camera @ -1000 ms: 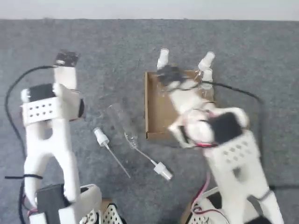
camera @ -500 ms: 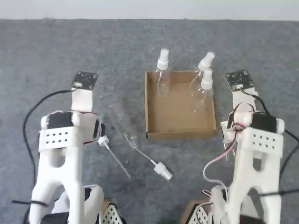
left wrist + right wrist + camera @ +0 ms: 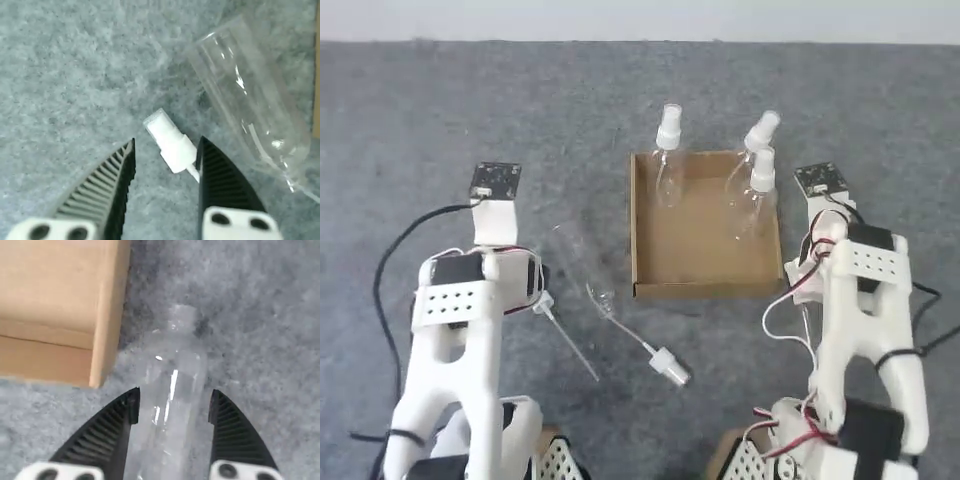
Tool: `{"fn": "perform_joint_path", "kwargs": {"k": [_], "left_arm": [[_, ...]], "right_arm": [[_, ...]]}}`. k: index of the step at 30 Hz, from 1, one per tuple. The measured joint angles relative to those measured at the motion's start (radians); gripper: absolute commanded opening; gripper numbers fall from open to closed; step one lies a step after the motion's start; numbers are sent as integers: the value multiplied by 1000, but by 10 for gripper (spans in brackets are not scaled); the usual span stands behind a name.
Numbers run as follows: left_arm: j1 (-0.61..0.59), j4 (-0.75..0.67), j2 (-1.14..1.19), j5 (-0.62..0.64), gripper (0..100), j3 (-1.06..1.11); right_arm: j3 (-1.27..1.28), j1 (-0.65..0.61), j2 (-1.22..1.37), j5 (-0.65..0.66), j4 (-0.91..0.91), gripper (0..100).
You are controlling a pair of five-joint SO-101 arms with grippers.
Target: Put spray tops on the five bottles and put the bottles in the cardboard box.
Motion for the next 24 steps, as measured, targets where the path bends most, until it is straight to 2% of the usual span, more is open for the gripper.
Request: {"fn": "perform_joint_path", "kwargs": {"k": [8, 15, 21, 24], "left_arm": [[0, -95, 169, 6, 182, 0], [0, -140, 262, 8, 180, 0], [0, -143, 264, 12, 109, 0], [0, -183, 264, 12, 75, 0]], "right_arm": [[-2, 11, 75, 2, -69, 182], [-3, 104, 86, 48, -120, 175], [-3, 196, 87, 140, -127, 63], [-3, 242, 87, 180, -129, 49]]}}
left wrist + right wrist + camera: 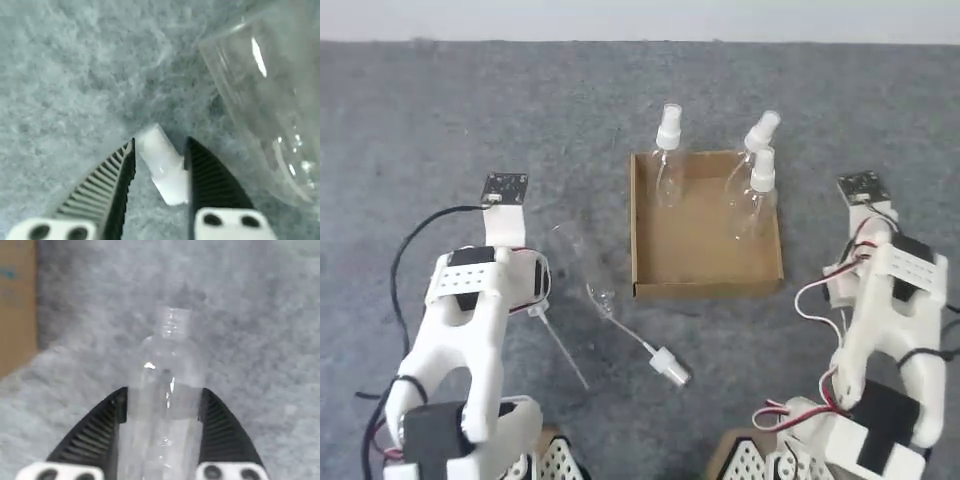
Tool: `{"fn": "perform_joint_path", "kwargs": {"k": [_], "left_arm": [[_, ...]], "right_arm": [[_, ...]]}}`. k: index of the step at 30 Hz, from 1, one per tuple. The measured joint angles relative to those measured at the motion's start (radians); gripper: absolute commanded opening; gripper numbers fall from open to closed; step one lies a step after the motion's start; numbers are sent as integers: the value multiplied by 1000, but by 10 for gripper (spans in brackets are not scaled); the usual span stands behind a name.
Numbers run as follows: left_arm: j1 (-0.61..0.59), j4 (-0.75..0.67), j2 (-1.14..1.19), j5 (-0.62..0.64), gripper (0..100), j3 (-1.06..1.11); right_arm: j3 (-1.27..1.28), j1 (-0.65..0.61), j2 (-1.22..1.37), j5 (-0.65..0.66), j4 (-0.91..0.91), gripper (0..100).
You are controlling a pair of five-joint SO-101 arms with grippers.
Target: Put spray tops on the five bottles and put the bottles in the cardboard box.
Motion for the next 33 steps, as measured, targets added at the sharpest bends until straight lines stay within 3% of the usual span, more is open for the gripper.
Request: {"fn": "perform_joint_path", "kwargs": {"k": [12, 16, 20, 25, 33], "left_arm": [[0, -26, 0, -84, 55, -78], [0, 94, 0, -69, 141, -140], [3, 164, 0, 29, 171, -157], [5, 89, 0, 107, 156, -100], [5, 8, 0, 124, 122, 26]], "right_arm": [[2, 143, 3, 44, -81, 49], [2, 143, 3, 44, -84, 49], [2, 143, 3, 46, -89, 49], [2, 143, 3, 46, -89, 49], [2, 143, 3, 46, -89, 49]]}}
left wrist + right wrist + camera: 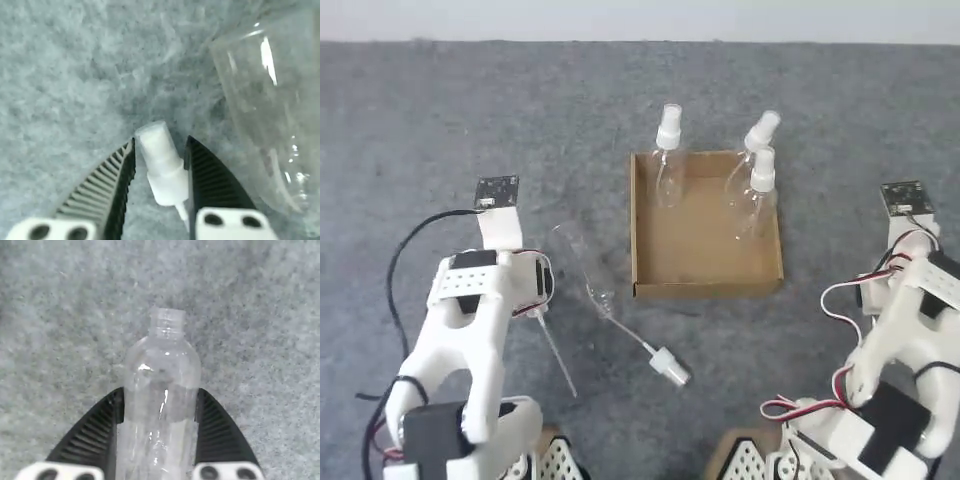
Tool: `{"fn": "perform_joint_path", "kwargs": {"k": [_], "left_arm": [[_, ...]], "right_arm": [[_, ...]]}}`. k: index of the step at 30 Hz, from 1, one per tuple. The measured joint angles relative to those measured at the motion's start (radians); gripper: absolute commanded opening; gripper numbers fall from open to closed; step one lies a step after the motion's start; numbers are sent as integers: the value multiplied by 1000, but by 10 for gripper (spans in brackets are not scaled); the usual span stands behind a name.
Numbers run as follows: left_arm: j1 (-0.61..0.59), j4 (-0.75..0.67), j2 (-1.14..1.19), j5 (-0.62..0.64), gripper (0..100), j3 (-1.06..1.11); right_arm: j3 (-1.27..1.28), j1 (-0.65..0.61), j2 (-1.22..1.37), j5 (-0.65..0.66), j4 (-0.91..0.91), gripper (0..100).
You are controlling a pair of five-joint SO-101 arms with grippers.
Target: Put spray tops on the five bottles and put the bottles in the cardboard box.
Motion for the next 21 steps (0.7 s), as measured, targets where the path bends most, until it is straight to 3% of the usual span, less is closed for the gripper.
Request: {"fn": "perform_joint_path", "kwargs": {"k": [12, 18, 21], "left_arm": [[183, -9, 0, -38, 29, 6], [207, -6, -3, -103, 132, -15], [184, 20, 0, -110, 126, -17]], "right_arm": [[0, 0, 0, 0, 0, 49], [0, 0, 0, 0, 0, 49], [0, 0, 0, 0, 0, 49]]}}
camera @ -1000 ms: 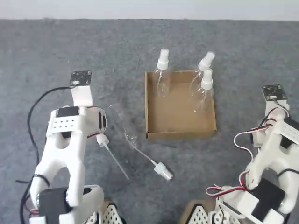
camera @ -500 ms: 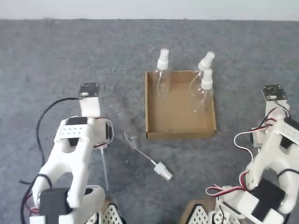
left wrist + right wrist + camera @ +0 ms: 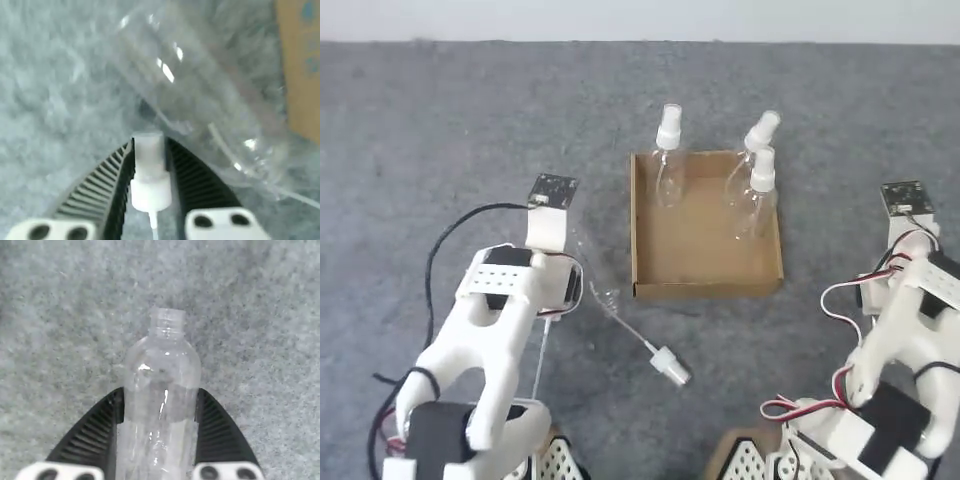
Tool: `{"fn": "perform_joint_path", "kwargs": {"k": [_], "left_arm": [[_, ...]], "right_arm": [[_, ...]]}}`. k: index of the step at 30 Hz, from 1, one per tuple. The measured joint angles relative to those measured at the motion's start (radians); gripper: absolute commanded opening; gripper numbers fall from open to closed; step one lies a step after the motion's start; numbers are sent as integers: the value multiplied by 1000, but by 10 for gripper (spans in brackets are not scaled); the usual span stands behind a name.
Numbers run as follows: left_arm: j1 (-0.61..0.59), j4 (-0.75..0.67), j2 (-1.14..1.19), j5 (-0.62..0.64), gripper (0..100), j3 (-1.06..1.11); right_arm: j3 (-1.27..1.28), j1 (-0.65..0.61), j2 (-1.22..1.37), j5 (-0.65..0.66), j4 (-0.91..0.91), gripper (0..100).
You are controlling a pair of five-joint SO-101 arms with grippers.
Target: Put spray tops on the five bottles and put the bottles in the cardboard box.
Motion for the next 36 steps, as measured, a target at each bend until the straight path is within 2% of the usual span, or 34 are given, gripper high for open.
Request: {"fn": "perform_joint_path", "kwargs": {"k": [15, 20, 24, 27, 31, 36], "left_arm": [[-12, -2, 0, -41, 99, 57], [-9, 2, -2, -89, 92, 68], [-9, 2, -2, -98, 15, 68], [-12, 2, -2, -133, 13, 68], [-71, 29, -2, -150, 13, 18], [-167, 49, -2, -153, 13, -166]], "right_arm": [[0, 0, 0, 0, 0, 49], [0, 0, 0, 0, 0, 49], [0, 0, 0, 0, 0, 49], [0, 0, 0, 0, 0, 49], [0, 0, 0, 0, 0, 49], [0, 0, 0, 0, 0, 49]]}}
